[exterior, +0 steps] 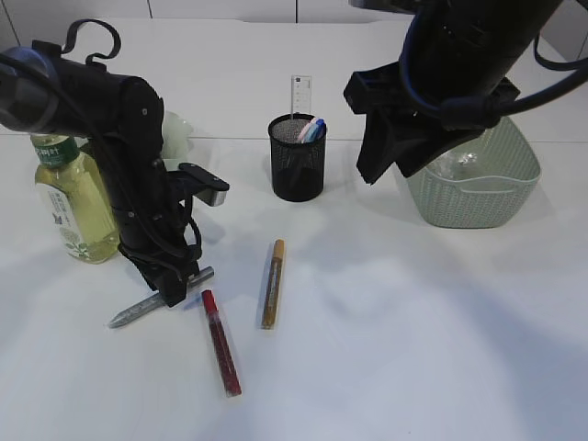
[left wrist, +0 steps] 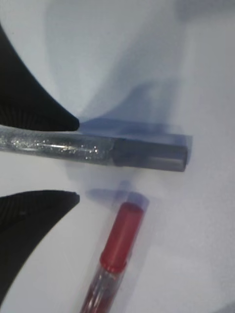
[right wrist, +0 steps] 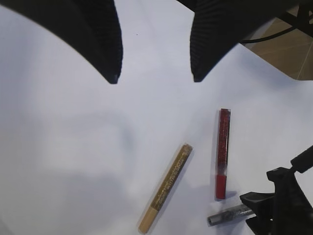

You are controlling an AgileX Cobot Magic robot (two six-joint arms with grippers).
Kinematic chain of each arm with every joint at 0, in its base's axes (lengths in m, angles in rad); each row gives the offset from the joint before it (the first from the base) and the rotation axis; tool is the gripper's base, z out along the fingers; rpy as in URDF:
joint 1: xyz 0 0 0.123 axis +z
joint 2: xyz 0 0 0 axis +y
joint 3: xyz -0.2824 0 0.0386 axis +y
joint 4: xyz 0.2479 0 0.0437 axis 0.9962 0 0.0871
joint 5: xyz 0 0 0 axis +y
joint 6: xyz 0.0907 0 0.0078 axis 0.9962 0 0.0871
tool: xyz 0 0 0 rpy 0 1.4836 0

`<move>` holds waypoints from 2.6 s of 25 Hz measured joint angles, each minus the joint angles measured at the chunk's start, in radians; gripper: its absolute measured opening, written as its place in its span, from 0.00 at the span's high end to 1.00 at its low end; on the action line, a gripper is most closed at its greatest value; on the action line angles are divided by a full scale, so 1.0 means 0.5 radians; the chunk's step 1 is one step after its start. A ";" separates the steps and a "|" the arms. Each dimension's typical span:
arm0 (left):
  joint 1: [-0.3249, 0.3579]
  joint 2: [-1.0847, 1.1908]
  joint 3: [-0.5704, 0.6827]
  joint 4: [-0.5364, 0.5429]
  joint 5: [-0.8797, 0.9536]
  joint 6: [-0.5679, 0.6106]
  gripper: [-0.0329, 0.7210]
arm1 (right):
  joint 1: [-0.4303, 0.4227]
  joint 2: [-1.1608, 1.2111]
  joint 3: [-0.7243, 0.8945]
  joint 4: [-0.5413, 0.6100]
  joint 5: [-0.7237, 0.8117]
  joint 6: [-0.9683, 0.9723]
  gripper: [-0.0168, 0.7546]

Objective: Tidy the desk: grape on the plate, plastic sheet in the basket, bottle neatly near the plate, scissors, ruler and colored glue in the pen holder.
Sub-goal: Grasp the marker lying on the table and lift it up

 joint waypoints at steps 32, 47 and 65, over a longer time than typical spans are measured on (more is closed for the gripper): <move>0.000 0.018 0.000 0.000 -0.069 -0.060 0.52 | 0.000 0.000 0.000 0.000 0.000 0.000 0.51; 0.000 0.054 -0.003 0.012 -0.077 -0.065 0.54 | 0.000 0.000 0.000 0.000 0.000 0.000 0.51; 0.000 0.070 -0.012 0.085 -0.077 -0.065 0.80 | 0.000 0.000 0.000 0.000 0.000 0.000 0.51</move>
